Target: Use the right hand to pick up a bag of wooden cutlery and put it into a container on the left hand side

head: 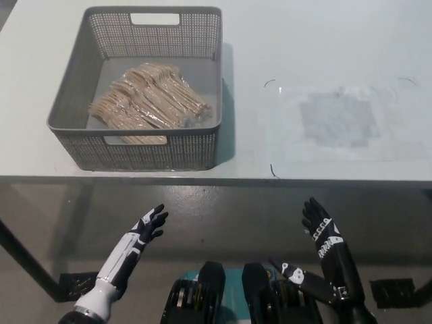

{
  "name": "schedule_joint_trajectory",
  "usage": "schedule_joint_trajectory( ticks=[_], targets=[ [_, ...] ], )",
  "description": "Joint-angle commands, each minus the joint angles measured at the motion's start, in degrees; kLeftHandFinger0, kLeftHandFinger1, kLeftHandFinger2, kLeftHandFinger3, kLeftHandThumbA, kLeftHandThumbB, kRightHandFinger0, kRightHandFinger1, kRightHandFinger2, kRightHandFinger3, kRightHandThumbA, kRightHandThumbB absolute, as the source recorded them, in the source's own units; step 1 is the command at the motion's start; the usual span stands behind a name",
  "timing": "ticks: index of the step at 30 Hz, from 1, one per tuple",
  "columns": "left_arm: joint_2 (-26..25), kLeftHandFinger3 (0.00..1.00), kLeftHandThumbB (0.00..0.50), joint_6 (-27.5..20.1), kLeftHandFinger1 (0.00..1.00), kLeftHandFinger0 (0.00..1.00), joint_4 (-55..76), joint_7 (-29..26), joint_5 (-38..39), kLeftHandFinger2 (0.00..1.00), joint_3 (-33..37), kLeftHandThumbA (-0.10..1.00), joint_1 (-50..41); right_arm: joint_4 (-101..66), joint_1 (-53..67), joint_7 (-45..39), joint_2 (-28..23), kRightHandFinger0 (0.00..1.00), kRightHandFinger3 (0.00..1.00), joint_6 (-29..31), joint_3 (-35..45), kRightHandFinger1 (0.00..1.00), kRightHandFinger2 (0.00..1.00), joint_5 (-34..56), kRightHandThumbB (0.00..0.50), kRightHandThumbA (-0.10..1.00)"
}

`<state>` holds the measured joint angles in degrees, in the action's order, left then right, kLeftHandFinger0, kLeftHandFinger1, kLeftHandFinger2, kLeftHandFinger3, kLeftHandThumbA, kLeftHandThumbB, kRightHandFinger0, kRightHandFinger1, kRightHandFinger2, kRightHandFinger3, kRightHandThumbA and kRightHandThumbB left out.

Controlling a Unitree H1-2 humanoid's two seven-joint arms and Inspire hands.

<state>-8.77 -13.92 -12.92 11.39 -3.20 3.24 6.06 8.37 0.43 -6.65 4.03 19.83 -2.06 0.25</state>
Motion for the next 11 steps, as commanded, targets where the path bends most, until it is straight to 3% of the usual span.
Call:
schedule_joint_trajectory(
  ticks=[1,5,8,11],
  targets=[
    [1.93,1.00,0.230,-4.24,1.00,1.00,-1.33,-3.04,2.69,1.00,-2.42,1.00,1.61,-0.86,-1.86,1.05,0.32,1.00,1.00,2.54,-0.63,1.00,1.00,-0.80,0.119,1.00],
    [3.78,1.00,0.245,-4.90,1.00,1.00,-1.59,-3.42,5.25,1.00,-5.13,1.00,1.58,-0.61,-3.31,1.81,0.36,1.00,1.00,2.07,-0.59,1.00,1.00,-1.78,0.132,1.00],
    [4.67,1.00,0.238,-6.60,1.00,1.00,-2.10,-4.77,4.06,1.00,-6.23,1.00,0.92,-0.33,-3.47,1.87,0.29,1.00,1.00,1.43,-0.88,1.00,1.00,-2.36,0.050,1.00],
    [5.48,1.00,0.203,-9.05,1.00,1.00,-2.34,-6.59,1.72,1.00,-6.63,1.00,-0.41,-1.61,-2.78,0.96,0.03,1.00,1.00,-1.22,-1.42,1.00,1.00,-1.80,0.047,1.00]
  ],
)
